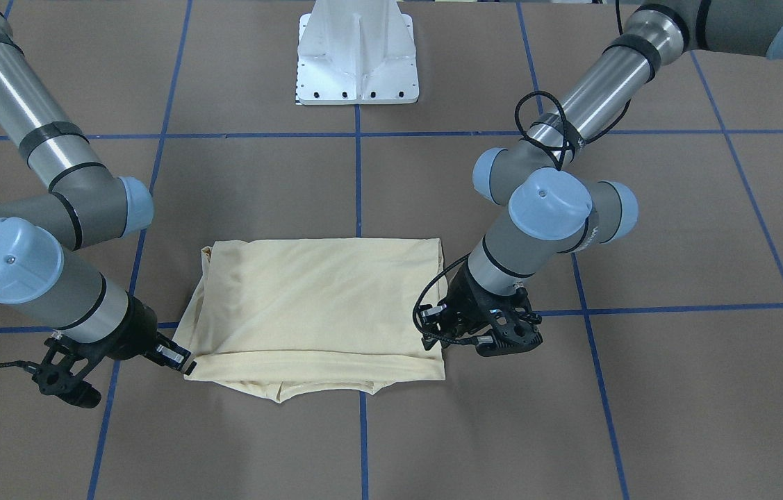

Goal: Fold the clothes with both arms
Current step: 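Open both grippers and raise them off the folded shirt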

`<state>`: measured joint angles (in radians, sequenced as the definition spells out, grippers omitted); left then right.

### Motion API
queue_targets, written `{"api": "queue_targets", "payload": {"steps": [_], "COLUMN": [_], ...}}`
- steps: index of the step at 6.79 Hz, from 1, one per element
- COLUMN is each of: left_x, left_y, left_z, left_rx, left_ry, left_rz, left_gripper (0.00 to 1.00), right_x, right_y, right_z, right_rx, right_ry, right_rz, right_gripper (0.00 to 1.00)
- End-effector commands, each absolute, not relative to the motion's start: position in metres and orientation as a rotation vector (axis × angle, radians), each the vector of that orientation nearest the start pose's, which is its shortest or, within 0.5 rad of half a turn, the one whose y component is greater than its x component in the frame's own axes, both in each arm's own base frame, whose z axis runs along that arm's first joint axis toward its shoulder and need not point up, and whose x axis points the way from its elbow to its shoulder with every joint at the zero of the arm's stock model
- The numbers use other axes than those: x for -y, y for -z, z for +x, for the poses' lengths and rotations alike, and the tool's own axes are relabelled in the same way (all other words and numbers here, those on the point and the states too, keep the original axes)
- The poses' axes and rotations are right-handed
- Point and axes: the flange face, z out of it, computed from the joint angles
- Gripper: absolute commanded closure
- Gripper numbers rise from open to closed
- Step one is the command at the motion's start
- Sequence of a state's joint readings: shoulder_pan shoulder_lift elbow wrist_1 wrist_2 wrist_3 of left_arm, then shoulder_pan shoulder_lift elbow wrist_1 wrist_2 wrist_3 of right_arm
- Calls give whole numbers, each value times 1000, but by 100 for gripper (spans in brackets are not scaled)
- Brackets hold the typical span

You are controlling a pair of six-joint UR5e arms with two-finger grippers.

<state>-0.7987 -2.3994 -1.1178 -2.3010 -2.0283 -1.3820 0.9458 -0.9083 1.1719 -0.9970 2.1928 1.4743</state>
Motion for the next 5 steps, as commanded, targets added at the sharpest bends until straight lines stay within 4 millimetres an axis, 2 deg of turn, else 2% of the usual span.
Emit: {"api": "queue_targets", "payload": {"steps": [1,3,4,5], "left_x": [644,639,630,618], "left_y": [-258,-242,-234,-233], "left_z": [488,474,465,453], "left_rx": [-1145,-1169,-1157,-1154], "left_ry": [300,294,299,301], "left_rz": [159,171,163,162], "left_gripper": [1,1,1,1], "right_x": [668,661,646,618], "right_y": [-373,-363,-360,-368], "right_z": [-386,-382,-374,-371], "right_rx": [1002,1025,1044,1054], "right_ry": [-524,-510,-501,-485], "right_rz": [-94,-80,-72,-75], "right_gripper": [0,0,0,0]}}
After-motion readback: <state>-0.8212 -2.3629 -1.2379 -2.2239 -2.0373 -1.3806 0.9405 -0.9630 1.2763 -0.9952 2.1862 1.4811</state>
